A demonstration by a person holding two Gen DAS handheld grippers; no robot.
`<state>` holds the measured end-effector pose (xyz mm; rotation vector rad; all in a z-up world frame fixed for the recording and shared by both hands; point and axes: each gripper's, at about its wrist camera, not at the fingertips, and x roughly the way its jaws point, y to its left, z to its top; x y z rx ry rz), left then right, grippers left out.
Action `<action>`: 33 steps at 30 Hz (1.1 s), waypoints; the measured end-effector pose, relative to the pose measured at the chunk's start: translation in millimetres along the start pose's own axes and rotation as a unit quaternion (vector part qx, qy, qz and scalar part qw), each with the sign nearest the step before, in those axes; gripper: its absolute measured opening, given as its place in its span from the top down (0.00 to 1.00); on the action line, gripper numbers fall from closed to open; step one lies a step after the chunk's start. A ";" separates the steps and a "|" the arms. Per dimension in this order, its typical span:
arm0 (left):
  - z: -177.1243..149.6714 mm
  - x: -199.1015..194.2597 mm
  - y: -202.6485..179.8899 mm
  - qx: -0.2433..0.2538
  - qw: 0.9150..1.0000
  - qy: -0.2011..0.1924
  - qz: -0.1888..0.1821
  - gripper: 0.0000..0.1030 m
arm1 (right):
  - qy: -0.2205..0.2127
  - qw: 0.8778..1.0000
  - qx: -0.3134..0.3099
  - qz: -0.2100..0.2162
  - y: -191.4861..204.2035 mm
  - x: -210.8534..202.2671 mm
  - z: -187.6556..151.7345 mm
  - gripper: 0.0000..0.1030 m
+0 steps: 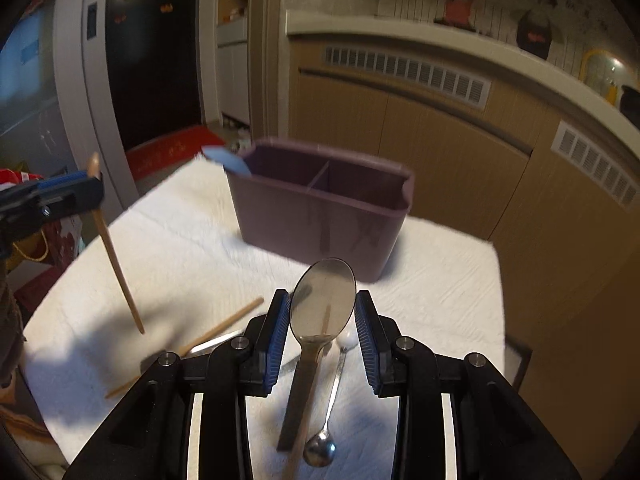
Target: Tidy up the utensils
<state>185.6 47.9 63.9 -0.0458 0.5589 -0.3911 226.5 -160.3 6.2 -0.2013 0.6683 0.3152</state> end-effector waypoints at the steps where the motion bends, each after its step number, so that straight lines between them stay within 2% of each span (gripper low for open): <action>1: 5.3 -4.1 -4.9 0.008 1.000 -0.008 0.002 0.74 | -0.013 1.000 -0.002 -0.003 -0.8 -7.3 4.1 0.67; 4: 25.3 -20.0 -18.5 0.028 0.999 -0.043 0.009 0.74 | -0.050 0.999 -0.001 -0.010 -5.1 -31.3 19.2 0.67; 5: 31.9 -25.2 -22.6 0.033 0.998 -0.054 0.011 0.74 | -0.064 0.998 0.000 -0.014 -7.2 -40.1 25.0 0.70; 6: 37.7 -29.6 -25.6 0.037 0.997 -0.065 0.013 0.74 | -0.073 0.997 0.001 -0.017 -8.0 -47.1 29.5 0.86; 10: 56.1 -36.4 -33.0 0.042 0.995 -0.085 0.017 0.74 | -0.104 0.994 0.002 -0.034 -13.7 -70.5 48.1 0.87; 12: 58.4 -36.4 -35.9 0.042 0.995 -0.087 0.017 0.74 | -0.102 0.994 0.003 -0.030 -15.0 -73.2 50.8 0.87; 17: 43.7 -19.9 -28.0 0.026 0.998 -0.056 0.018 0.74 | -0.055 0.998 0.015 -0.008 -25.4 -52.8 35.3 0.87; 20: 25.2 -1.2 -12.8 0.007 0.999 -0.022 0.021 0.74 | 0.002 1.000 -0.006 0.030 -20.7 -19.2 15.0 0.85; 21: 18.8 3.5 -7.9 0.000 1.000 -0.012 0.022 0.74 | 0.023 0.999 -0.014 0.040 -15.6 -6.6 9.2 0.79; 22: 11.6 10.0 -0.6 -0.009 1.000 0.000 0.023 0.74 | 0.042 0.997 -0.024 0.053 -9.2 5.9 4.2 0.67; 24: -2.6 20.4 14.8 -0.029 0.999 0.022 0.026 0.74 | 0.059 0.995 -0.038 0.069 2.9 24.5 -1.8 0.52; 29: -25.0 31.6 50.9 -0.069 0.996 0.041 0.027 0.74 | 0.093 0.988 -0.084 0.091 38.0 75.0 3.2 0.49; 33: -32.8 30.9 66.9 -0.083 0.995 0.042 0.023 0.74 | 0.117 0.982 -0.124 0.078 58.3 118.4 9.0 0.48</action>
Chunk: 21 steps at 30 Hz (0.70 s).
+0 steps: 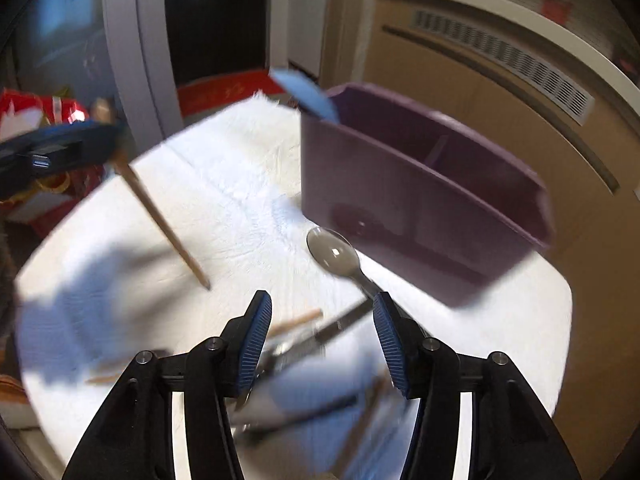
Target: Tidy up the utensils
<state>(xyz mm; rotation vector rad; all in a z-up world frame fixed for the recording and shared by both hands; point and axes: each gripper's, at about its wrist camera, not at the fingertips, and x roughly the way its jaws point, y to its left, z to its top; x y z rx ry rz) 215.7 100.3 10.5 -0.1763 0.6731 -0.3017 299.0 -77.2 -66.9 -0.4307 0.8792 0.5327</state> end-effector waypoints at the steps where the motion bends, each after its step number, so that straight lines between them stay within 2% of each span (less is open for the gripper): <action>1: -0.8 0.1 4.0 -0.003 1.000 0.000 -0.003 0.74 | 0.008 1.000 -0.010 -0.008 3.5 10.7 2.9 0.48; 5: -4.8 -3.1 14.1 -0.011 1.000 -0.004 -0.014 0.73 | 0.029 0.999 -0.020 -0.028 0.5 41.1 15.9 0.48; 14: -5.4 -1.9 24.0 -0.025 0.999 -0.007 -0.026 0.74 | 0.042 0.999 0.010 -0.004 -11.6 61.1 26.0 0.48; 16: -5.7 -2.0 22.6 -0.024 0.999 -0.006 -0.025 0.73 | 0.047 0.999 0.023 0.011 -16.2 60.2 24.9 0.61; 21: -4.5 -6.2 11.4 -0.015 1.000 -0.002 -0.022 0.74 | 0.034 0.999 0.035 -0.001 -15.5 38.1 16.8 0.70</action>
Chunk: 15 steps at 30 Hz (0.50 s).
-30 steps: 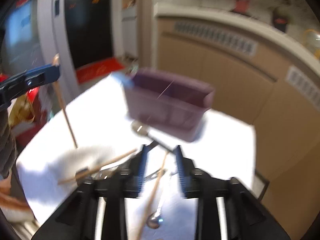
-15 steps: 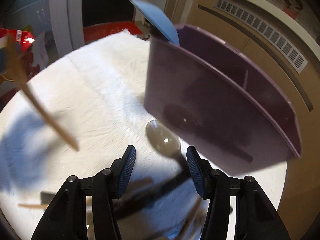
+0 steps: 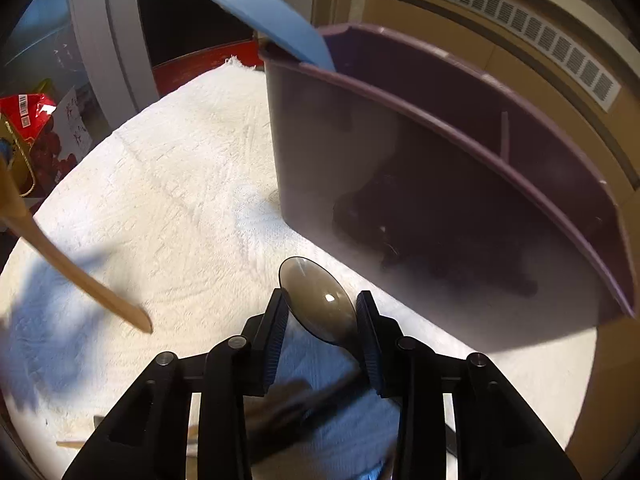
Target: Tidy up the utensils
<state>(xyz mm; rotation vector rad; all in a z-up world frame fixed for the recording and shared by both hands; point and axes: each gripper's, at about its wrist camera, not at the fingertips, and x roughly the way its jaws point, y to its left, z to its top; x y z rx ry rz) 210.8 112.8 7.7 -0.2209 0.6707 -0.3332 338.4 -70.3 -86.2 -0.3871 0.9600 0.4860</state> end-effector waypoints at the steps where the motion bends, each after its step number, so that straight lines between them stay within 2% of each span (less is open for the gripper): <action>1: 0.7 -1.3 -3.5 0.003 1.000 0.000 -0.001 0.74 | -0.008 1.000 0.005 0.002 -0.8 -10.0 -2.8 0.72; 2: 1.2 -2.8 -7.2 0.007 1.000 -0.001 -0.001 0.74 | -0.016 1.000 0.010 0.004 -0.7 -20.6 -6.0 0.74; 4: 2.2 -5.3 -14.2 0.015 1.000 -0.003 -0.002 0.74 | -0.035 0.999 0.020 0.004 -4.7 -45.8 -13.4 0.91; 5: 2.7 -7.2 -19.9 0.021 1.000 -0.005 -0.003 0.74 | -0.047 0.999 0.027 0.004 -7.5 -60.0 -17.9 0.94; 11: 5.3 -17.4 -43.4 0.043 0.999 -0.019 0.014 0.74 | -0.069 0.996 0.047 -0.006 -14.4 -109.1 -44.9 0.95; 15: 1.4 -29.9 -29.6 0.045 0.998 -0.008 0.047 0.73 | -0.073 0.994 0.080 0.008 -17.0 -121.3 -61.3 0.95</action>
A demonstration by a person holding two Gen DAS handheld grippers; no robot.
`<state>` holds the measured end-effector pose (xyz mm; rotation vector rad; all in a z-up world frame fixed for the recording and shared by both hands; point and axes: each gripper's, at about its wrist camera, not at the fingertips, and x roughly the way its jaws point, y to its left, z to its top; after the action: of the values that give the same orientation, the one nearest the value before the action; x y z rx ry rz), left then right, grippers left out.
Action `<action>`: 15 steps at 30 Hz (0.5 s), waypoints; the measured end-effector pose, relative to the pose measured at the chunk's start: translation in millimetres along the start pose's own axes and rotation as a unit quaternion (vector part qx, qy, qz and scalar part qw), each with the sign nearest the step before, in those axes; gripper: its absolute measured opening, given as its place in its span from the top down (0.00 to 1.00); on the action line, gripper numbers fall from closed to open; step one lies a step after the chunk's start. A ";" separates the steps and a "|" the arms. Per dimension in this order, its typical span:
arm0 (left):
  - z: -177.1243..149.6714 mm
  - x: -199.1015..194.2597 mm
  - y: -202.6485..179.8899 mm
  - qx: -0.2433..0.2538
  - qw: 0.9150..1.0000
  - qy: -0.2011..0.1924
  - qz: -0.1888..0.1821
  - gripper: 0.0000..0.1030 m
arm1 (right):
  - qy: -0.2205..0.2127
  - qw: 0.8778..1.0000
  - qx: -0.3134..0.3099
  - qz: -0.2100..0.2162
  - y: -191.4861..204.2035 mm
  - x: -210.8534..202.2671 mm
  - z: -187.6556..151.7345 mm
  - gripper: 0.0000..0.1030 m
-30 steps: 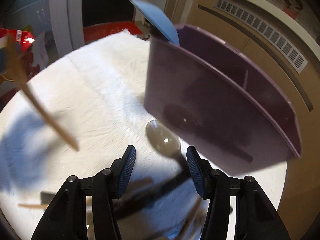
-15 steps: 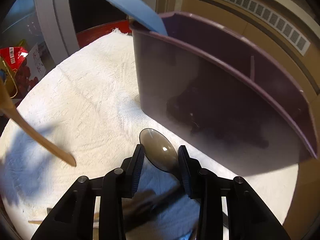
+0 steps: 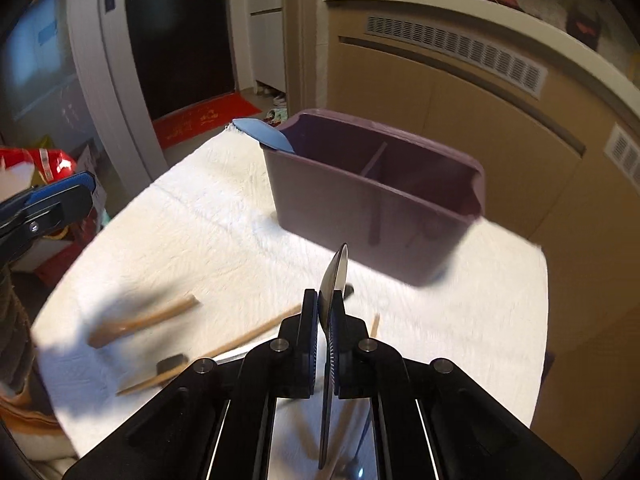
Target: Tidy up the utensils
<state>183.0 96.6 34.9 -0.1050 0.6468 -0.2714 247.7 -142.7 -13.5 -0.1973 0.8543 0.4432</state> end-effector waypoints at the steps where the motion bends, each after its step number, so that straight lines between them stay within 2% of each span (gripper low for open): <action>1: -3.3 -0.1 4.4 0.007 1.000 0.012 0.002 0.69 | -0.002 1.000 0.007 0.003 -1.8 -5.7 -5.0 0.95; 3: -17.6 2.3 10.8 0.032 0.998 0.054 -0.002 0.64 | -0.007 1.000 0.018 0.010 -3.1 -11.4 -12.1 0.95; 7: -53.4 20.8 -3.1 0.104 0.985 0.136 -0.009 0.64 | -0.003 0.999 0.029 0.015 -7.8 -7.3 -22.1 0.95; 10: -60.9 40.8 -19.4 0.142 0.976 0.162 -0.020 0.66 | 0.006 0.999 0.034 0.022 -7.1 -0.5 -31.3 0.95; 11: -59.8 48.4 -22.6 0.147 0.975 0.167 -0.023 0.71 | 0.009 0.999 0.036 0.024 -7.9 2.2 -32.1 0.95; 15: -51.9 88.6 -31.5 0.162 0.965 0.202 -0.031 0.75 | 0.010 0.998 0.046 0.031 -9.8 1.6 -40.7 0.95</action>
<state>212.3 40.8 -52.1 0.2527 0.9950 -0.4615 225.2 -164.9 -41.1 -0.0912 0.8993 0.4589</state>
